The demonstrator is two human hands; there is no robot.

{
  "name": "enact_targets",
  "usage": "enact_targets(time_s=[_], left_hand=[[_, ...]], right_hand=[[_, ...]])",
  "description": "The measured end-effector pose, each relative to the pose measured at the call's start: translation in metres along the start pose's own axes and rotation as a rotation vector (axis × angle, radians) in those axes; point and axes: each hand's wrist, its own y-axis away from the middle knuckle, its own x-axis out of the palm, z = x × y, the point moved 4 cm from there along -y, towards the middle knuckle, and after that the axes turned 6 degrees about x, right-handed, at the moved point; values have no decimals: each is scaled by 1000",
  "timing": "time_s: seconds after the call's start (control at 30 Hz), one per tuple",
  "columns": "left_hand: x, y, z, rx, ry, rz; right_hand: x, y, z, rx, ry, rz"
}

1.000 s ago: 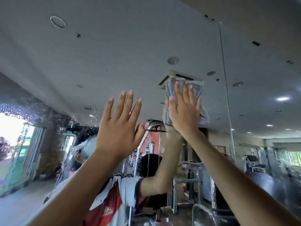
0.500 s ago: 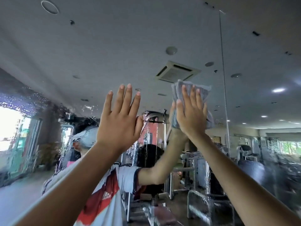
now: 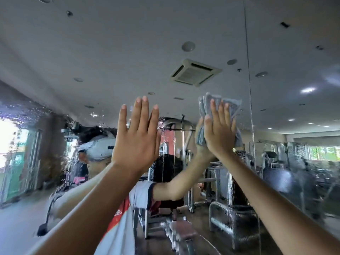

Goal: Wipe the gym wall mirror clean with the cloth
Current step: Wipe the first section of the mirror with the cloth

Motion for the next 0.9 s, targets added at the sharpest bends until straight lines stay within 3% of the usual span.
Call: enact_targets(time_s=[0.07,0.2,0.33,0.4,0.47,0.57,0.63,0.77,0.9], left_hand=[[-1,0,2,-13,14,-10],[-3,2,1,-23,52,-45],[-7,26,-4,-25,78,-54],[-9,40,-9,-18,64,-24],[-9,48,-14,-17,45,3],[-8,48,-15,-33,30,16],[-8,49,-15,-37,31,10],[-9,51,-15,-35,43,-14],[-8,52,-13,-41,39,-9]], right_hand=[[1,-16,26,11,13,18],[7,22,62,-306,22,29],[10,85,19,-541,84,7],[8,91,-16,-498,88,1],[5,72,-35,-344,78,-8],[0,19,-19,-22,-5,-2],[2,-1,10,6,-23,6],[8,39,48,-309,0,24],[8,106,8,-571,84,17]])
